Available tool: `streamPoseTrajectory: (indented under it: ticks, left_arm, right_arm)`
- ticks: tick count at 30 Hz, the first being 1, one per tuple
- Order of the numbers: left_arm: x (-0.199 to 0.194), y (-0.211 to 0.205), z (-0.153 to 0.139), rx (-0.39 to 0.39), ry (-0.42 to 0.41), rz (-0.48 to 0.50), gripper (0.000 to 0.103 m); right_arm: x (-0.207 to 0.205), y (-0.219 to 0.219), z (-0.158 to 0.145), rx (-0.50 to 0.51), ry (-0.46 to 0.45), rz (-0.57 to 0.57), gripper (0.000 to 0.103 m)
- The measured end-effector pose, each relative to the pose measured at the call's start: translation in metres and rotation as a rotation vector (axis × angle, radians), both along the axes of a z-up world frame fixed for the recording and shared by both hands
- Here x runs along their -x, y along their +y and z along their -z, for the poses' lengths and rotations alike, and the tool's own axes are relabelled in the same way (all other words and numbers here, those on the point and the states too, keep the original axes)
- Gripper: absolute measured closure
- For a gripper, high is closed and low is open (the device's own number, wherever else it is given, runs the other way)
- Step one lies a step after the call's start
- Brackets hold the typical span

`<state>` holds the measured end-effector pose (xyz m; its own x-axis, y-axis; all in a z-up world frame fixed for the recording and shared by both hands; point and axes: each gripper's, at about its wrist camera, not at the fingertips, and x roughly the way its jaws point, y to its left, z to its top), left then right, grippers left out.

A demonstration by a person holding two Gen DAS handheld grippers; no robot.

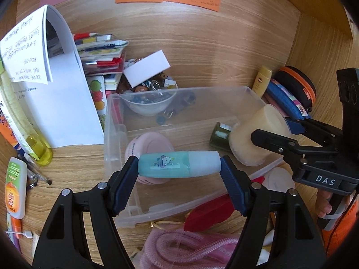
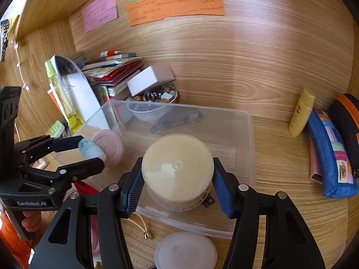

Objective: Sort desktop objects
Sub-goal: 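Lower the blue tube and cream cylinder into the clear box and release both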

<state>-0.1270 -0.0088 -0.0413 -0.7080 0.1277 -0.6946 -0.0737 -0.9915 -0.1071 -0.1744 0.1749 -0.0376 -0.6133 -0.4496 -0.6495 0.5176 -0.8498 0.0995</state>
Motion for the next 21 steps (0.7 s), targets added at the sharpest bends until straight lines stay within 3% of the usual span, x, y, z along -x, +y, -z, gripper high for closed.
streamPoseTrajectory:
  ticks: [21]
  left_arm:
    - [-0.0046,-0.0006,-0.0009,-0.007,0.002,0.02,0.025]
  right_arm:
    - [0.0054,-0.0003,0.006,0.019,-0.067,-0.012,0.049]
